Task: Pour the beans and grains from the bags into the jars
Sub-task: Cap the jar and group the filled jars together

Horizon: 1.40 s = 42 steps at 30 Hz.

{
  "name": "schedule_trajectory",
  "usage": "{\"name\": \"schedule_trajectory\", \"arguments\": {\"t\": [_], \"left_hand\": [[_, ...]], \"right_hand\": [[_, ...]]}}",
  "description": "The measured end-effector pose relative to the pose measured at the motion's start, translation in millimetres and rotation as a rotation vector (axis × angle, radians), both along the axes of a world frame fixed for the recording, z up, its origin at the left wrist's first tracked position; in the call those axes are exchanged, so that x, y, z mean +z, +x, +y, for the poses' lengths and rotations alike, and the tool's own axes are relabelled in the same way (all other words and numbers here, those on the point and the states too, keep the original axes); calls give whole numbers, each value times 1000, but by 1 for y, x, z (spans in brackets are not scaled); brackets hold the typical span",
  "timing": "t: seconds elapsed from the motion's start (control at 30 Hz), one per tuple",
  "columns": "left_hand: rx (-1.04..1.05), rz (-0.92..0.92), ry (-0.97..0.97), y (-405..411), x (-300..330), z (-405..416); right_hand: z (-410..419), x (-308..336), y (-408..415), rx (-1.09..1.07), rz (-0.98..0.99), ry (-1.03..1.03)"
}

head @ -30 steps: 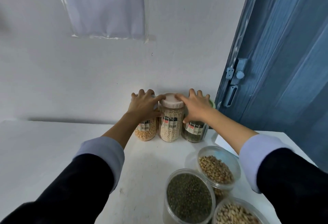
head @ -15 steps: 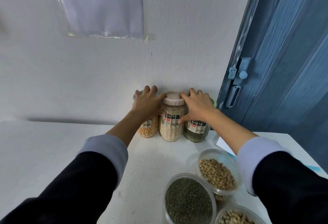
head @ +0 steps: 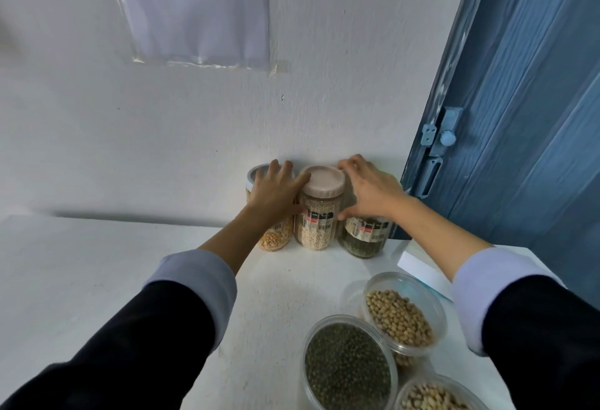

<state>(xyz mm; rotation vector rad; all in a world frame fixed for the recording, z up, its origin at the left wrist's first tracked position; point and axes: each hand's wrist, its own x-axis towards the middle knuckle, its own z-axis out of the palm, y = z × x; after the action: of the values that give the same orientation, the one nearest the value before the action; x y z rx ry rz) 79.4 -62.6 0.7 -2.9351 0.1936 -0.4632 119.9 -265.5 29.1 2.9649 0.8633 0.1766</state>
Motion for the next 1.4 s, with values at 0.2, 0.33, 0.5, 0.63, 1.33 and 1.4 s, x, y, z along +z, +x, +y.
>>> {"name": "schedule_trajectory", "arguments": {"t": [0.2, 0.33, 0.5, 0.63, 1.33, 1.4], "left_hand": [[44, -13, -31, 3, 1, 3], [53, -32, -14, 8, -1, 2], [24, -50, -23, 9, -1, 6], [-17, -8, -7, 8, 7, 7], [-381, 822, -398, -116, 38, -51], [-405, 1003, -443, -131, 36, -56]], "right_hand": [[-4, 3, 5, -324, 269, -21], [2, -2, 5, -345, 200, 199], [7, -16, -2, -422, 24, 227], [6, -10, -3, -412, 93, 267], [-29, 24, -119, -186, 767, -403], [-34, 14, -125, -165, 776, -425]]}}
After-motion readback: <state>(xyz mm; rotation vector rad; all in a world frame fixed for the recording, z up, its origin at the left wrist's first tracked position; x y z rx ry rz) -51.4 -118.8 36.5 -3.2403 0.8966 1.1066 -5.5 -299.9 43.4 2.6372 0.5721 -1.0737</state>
